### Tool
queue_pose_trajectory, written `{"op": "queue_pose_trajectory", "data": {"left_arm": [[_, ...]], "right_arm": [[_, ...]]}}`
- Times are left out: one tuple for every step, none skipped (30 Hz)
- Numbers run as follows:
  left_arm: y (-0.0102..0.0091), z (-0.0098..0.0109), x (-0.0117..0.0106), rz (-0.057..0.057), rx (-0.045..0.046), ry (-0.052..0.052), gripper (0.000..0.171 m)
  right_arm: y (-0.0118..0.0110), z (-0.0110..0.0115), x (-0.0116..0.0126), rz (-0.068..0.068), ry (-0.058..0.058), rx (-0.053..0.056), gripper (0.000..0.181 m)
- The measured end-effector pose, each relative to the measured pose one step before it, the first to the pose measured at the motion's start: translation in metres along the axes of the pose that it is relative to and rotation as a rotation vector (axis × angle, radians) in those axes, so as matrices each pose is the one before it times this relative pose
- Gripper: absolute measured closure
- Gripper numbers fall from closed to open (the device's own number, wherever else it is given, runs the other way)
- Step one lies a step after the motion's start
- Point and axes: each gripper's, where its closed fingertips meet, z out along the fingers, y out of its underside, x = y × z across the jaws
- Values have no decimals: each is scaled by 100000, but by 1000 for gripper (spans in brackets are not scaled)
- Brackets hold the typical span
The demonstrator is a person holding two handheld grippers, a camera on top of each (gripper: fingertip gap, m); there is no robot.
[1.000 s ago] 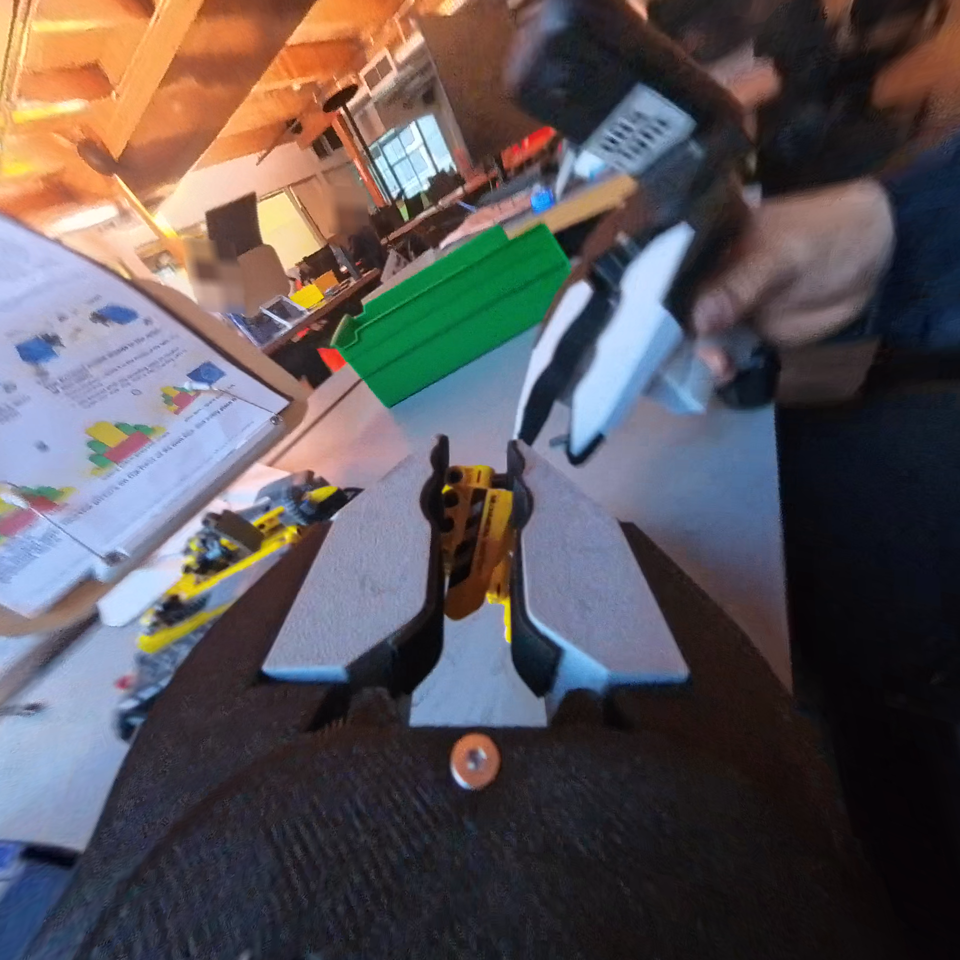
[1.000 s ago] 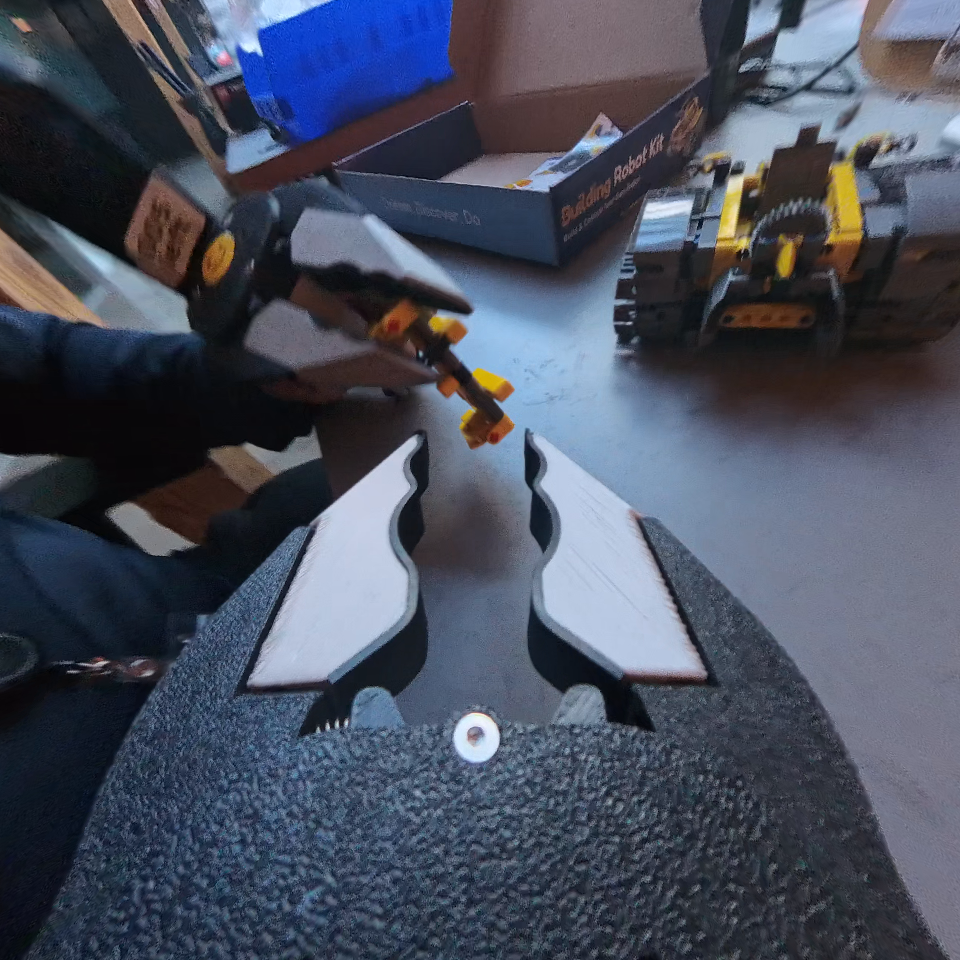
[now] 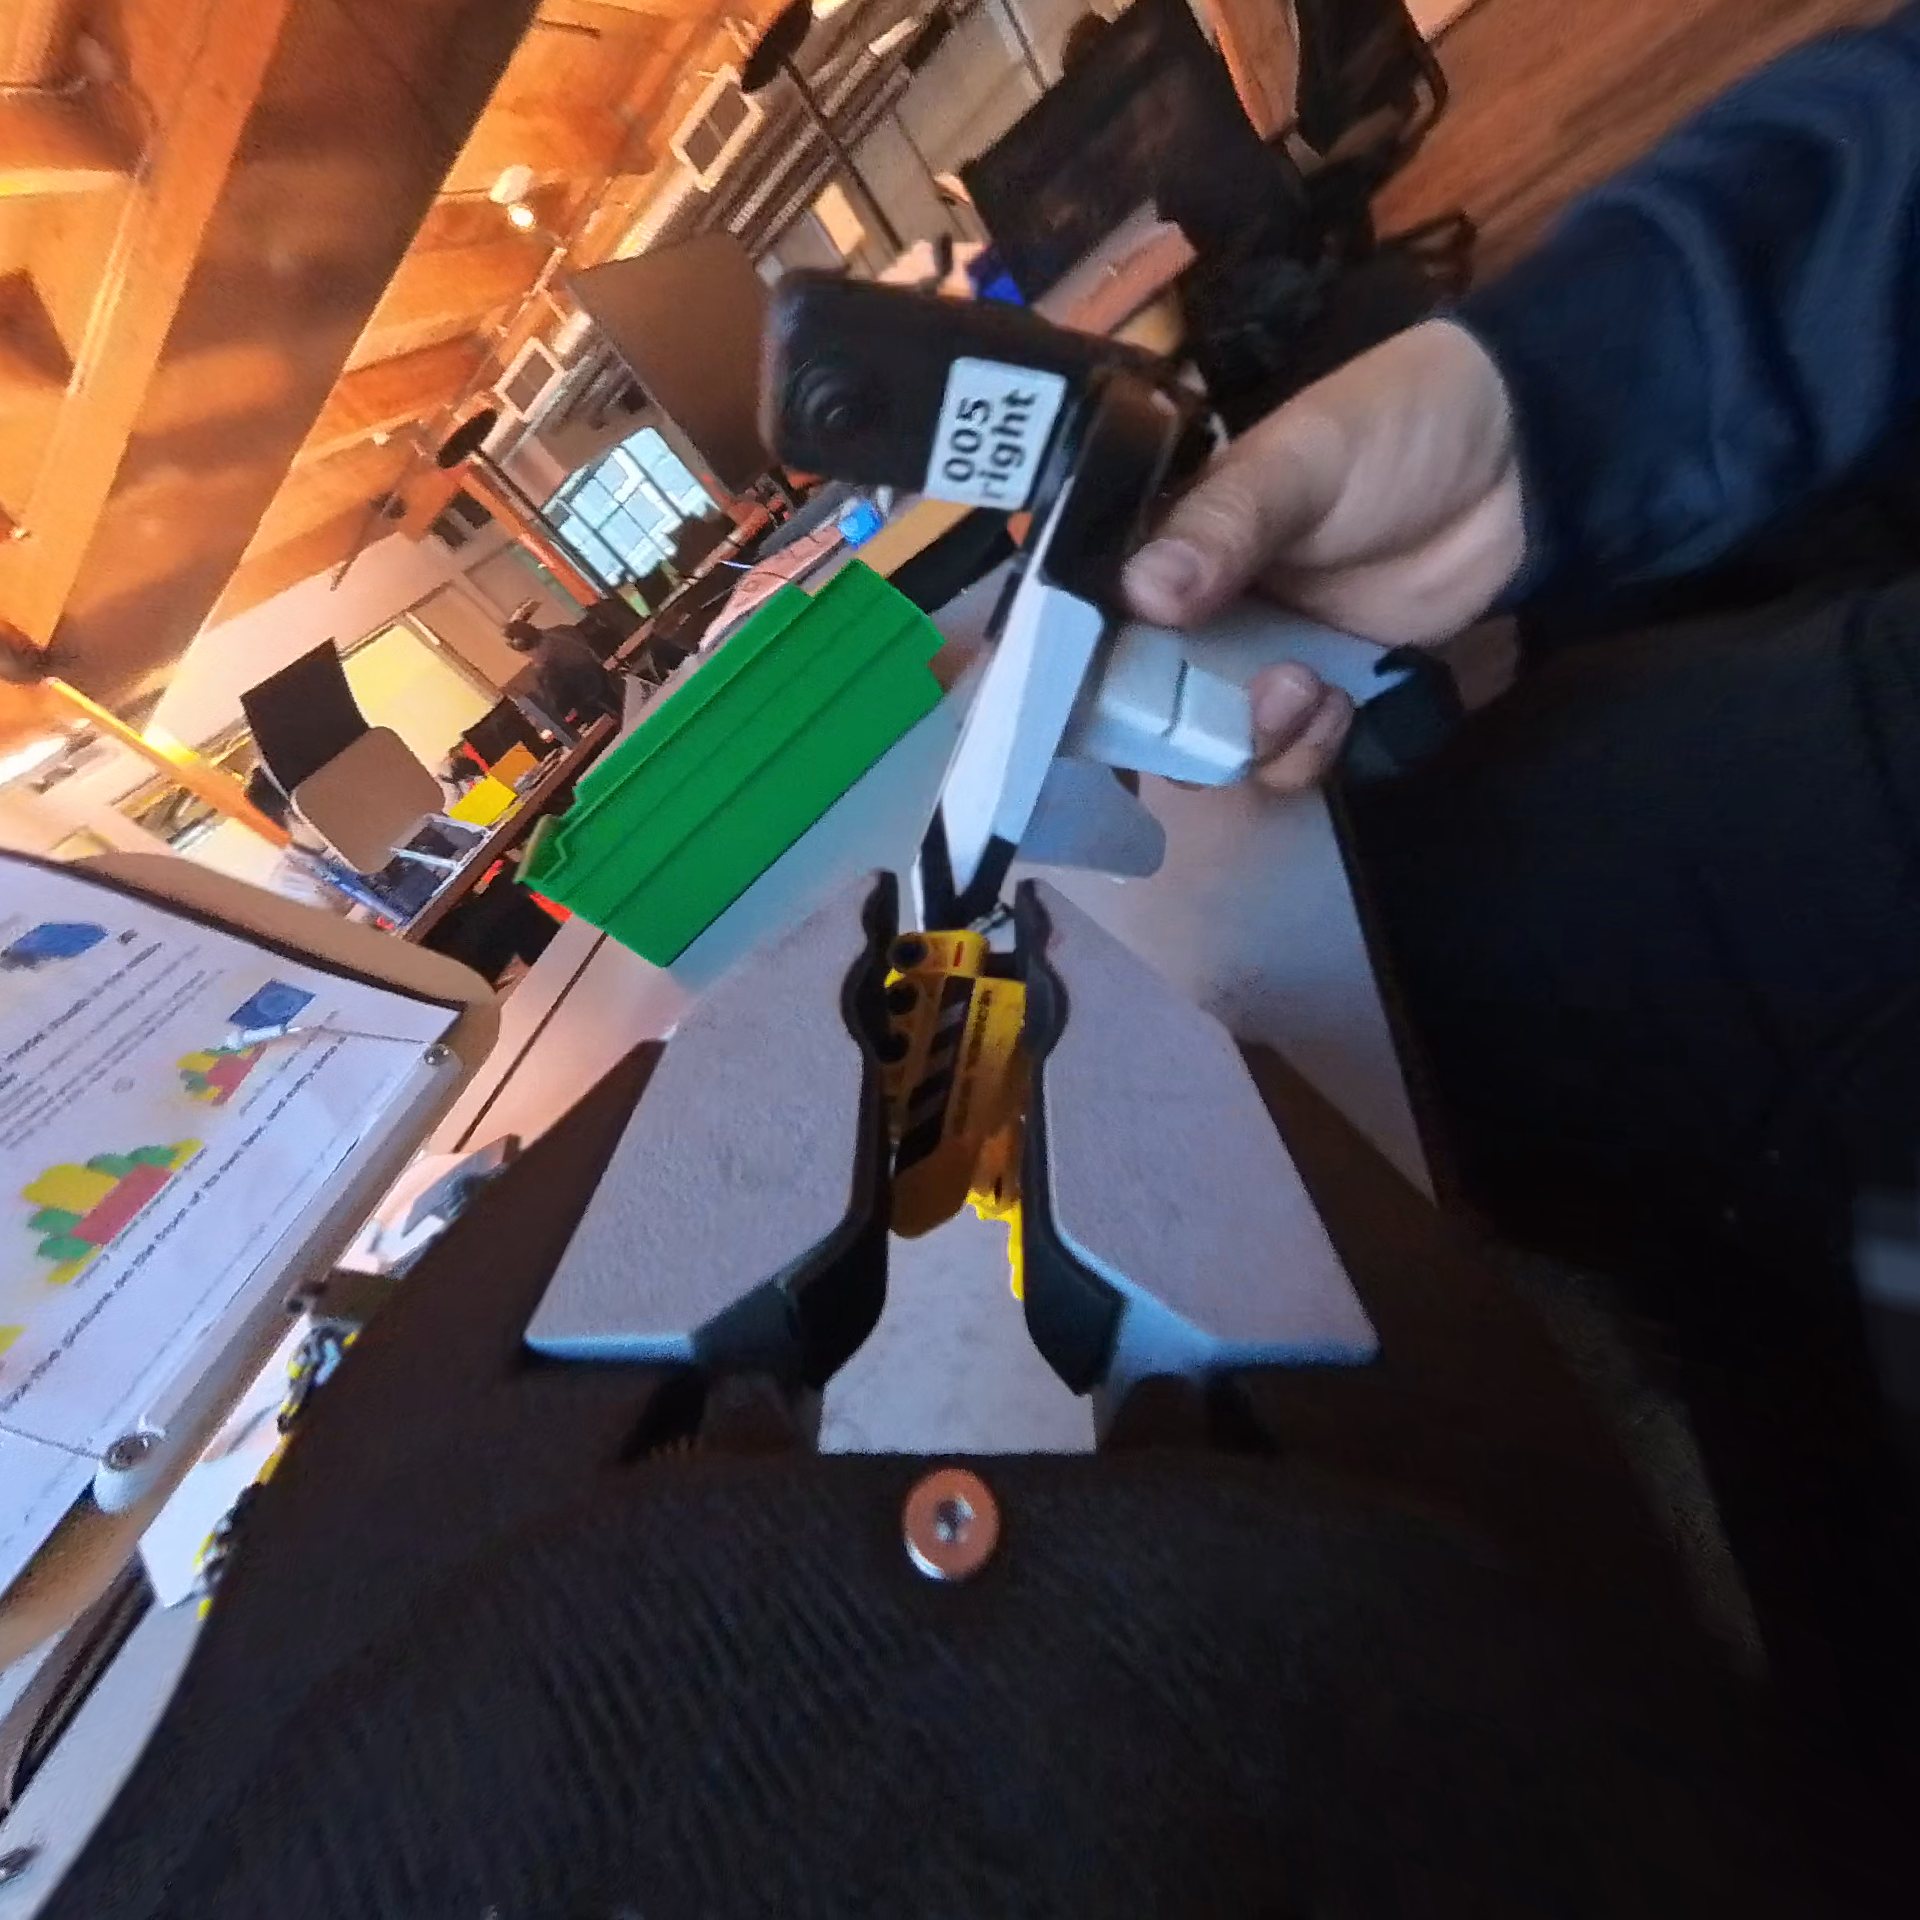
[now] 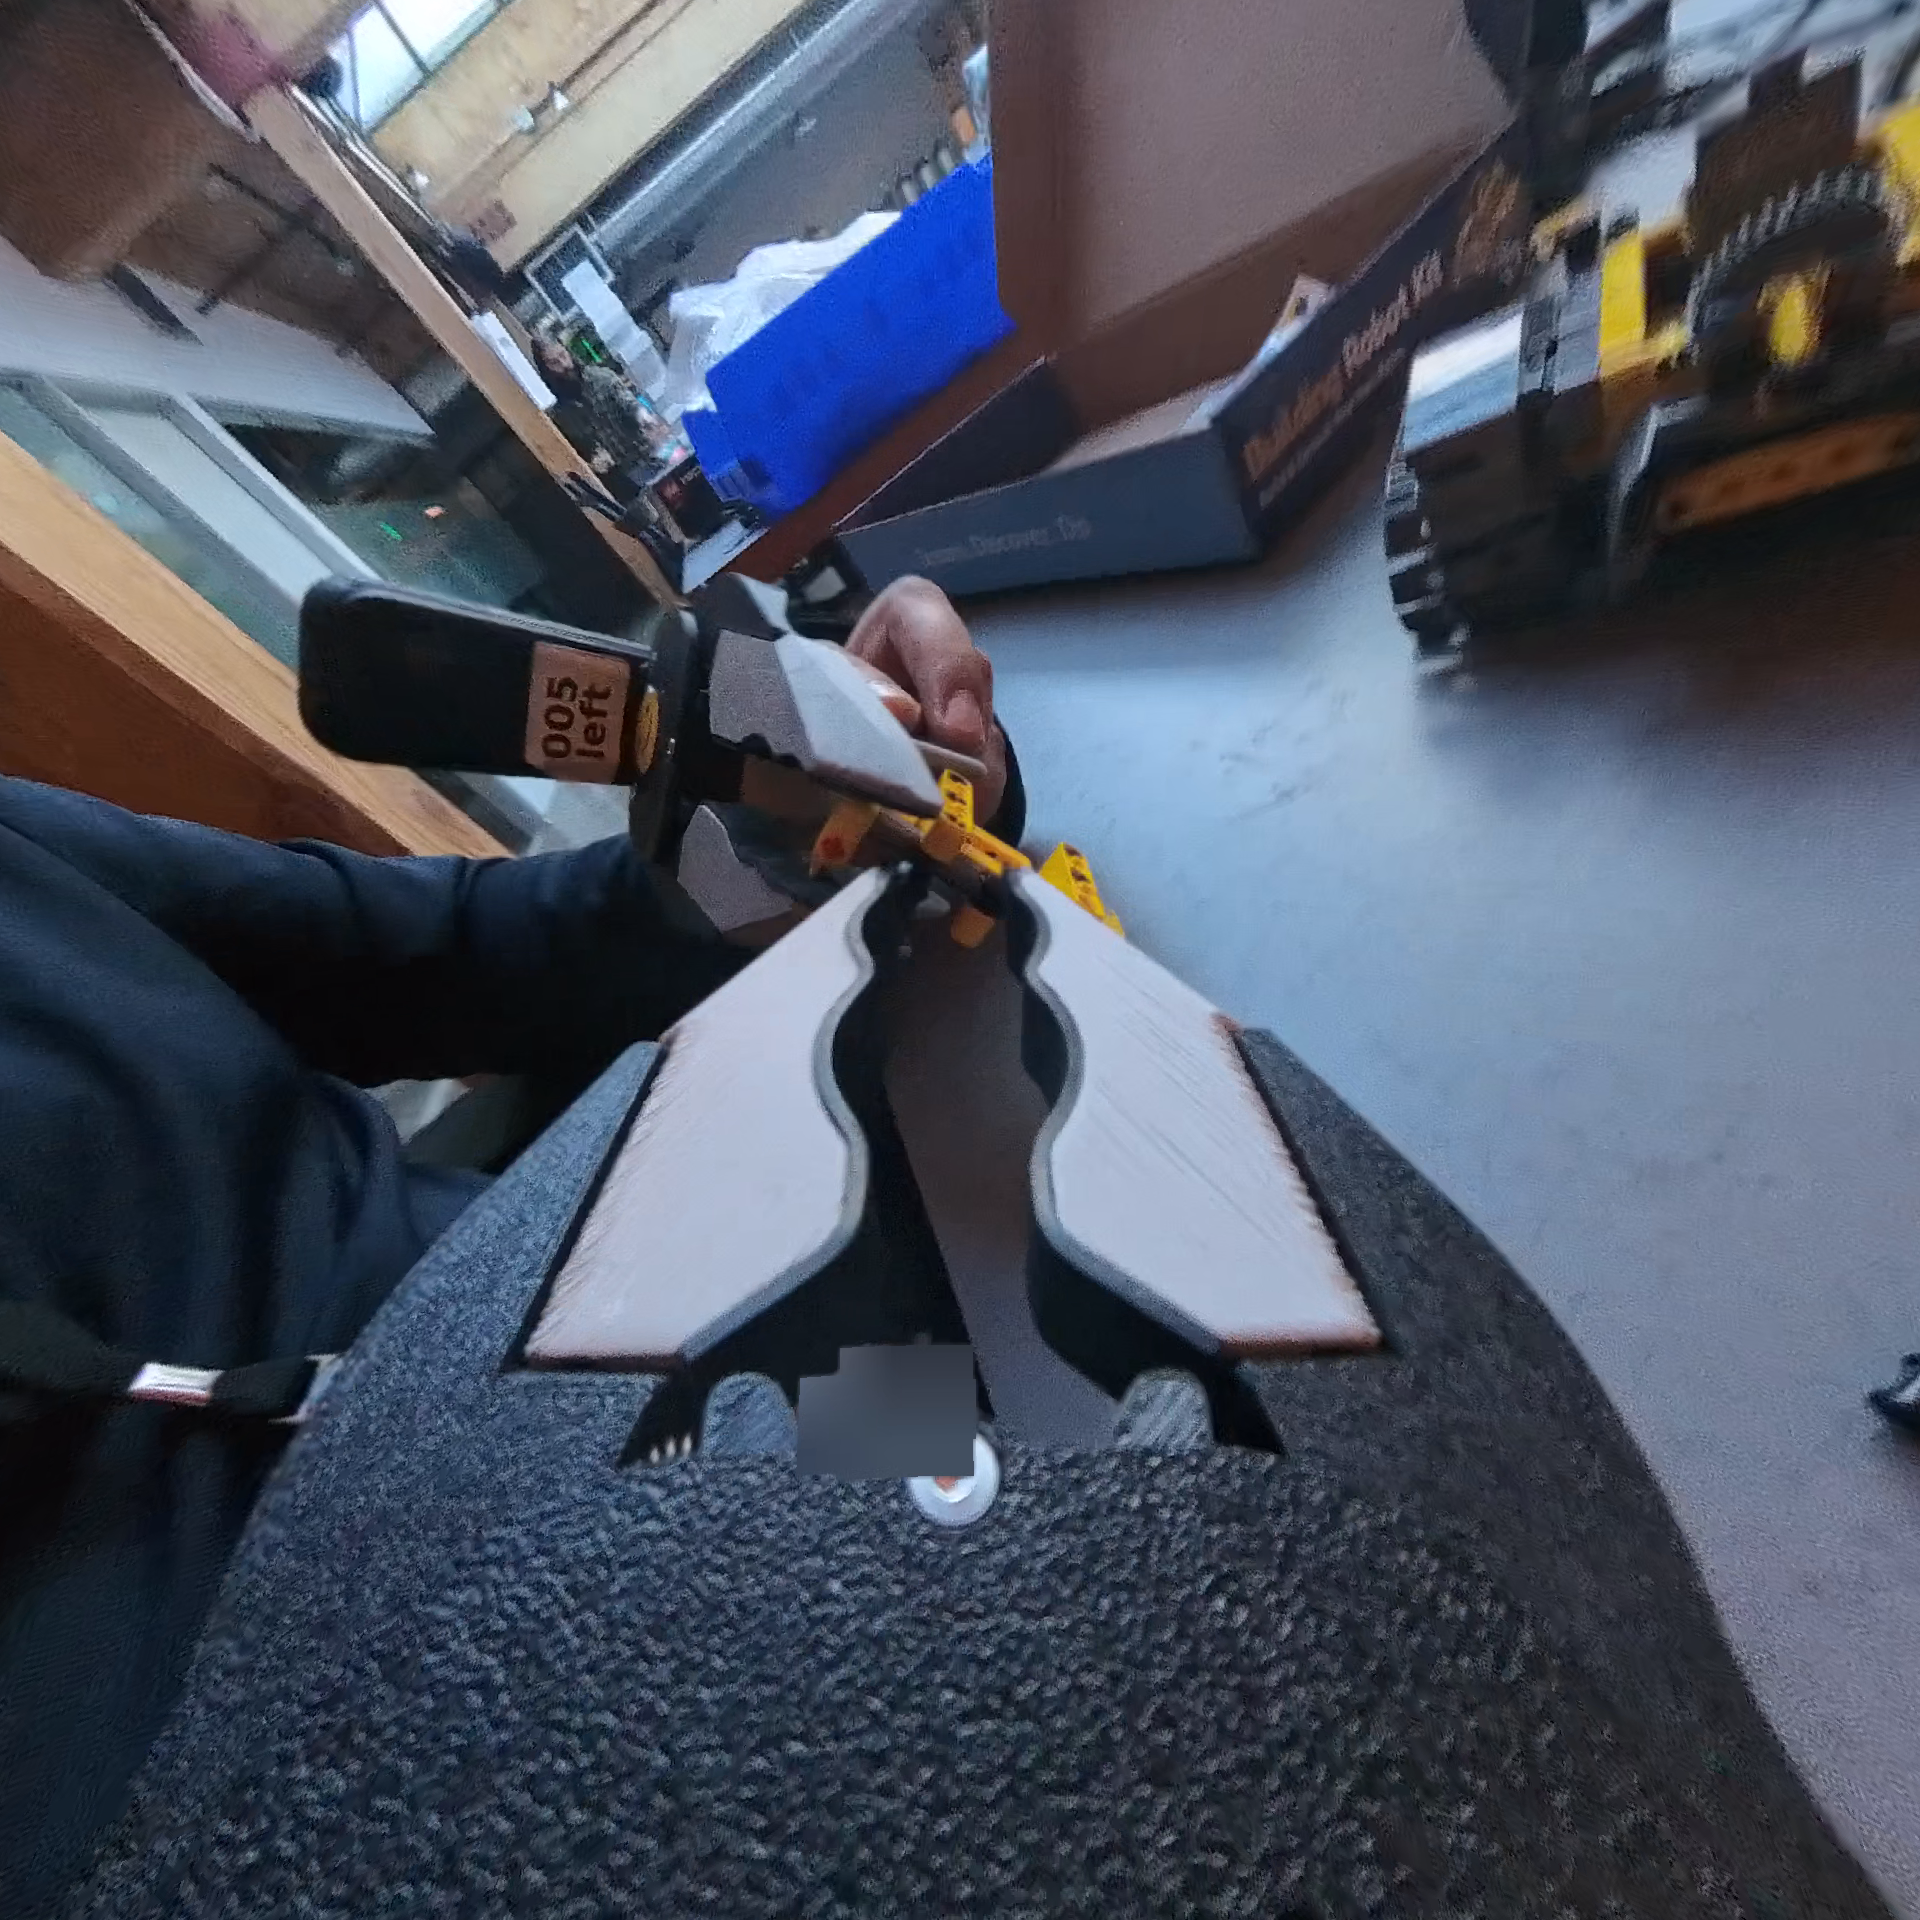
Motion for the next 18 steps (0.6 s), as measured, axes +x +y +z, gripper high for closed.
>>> {"op": "queue_pose_trajectory", "data": {"left_arm": [[169,160,429,2322,-1610,1372,152],[179,165,393,2646,-1602,975,152],[163,163,449,2912,-1571,1111,152],[125,143,419,2919,-1271,830,152],[155,126,280,2264,-1363,403,151],[230,81,73,1021,-1793,-177,151],[89,7,-3,-253,-660,29,152],[-74,-56,-95,-1065,358,-196,152],[-62,-63,-194,-1331,309,-796,152],[-148,-107,-237,-1750,887,-948,152],[-225,-154,-163,-2218,1232,-296,150],[-83,-135,-137,-2427,286,66,149],[3,-90,-35,-1961,-164,842,149],[26,-38,99,-1051,-225,1376,151],[9,4,78,-219,-153,717,153],[19,36,-54,-3,-211,-504,153],[25,75,-127,-124,-318,-958,153],[13,65,-109,-254,-211,-668,153]], "right_arm": [[487,64,53,4313,-2230,-1072,160],[407,90,-207,4570,-3558,-1041,160],[284,117,-367,4423,-4136,-812,159],[200,150,-267,3720,-2994,-742,157],[187,142,139,1956,82,-808,157],[115,62,168,388,905,-579,156],[29,-5,90,3,733,-236,157],[-50,-15,-46,63,-119,155,157],[-140,-14,-50,118,-251,917,158],[-163,-61,86,187,342,1227,165],[-212,-121,-34,111,-659,1522,172],[-245,-145,-200,760,-1946,1617,174],[-74,-103,-31,906,-753,501,175],[159,19,172,270,965,-1074,175],[152,107,171,-437,1419,-958,176],[13,72,116,-423,1015,-151,176],[-118,-7,53,277,252,506,176],[-140,-60,41,794,-259,723,176]]}}
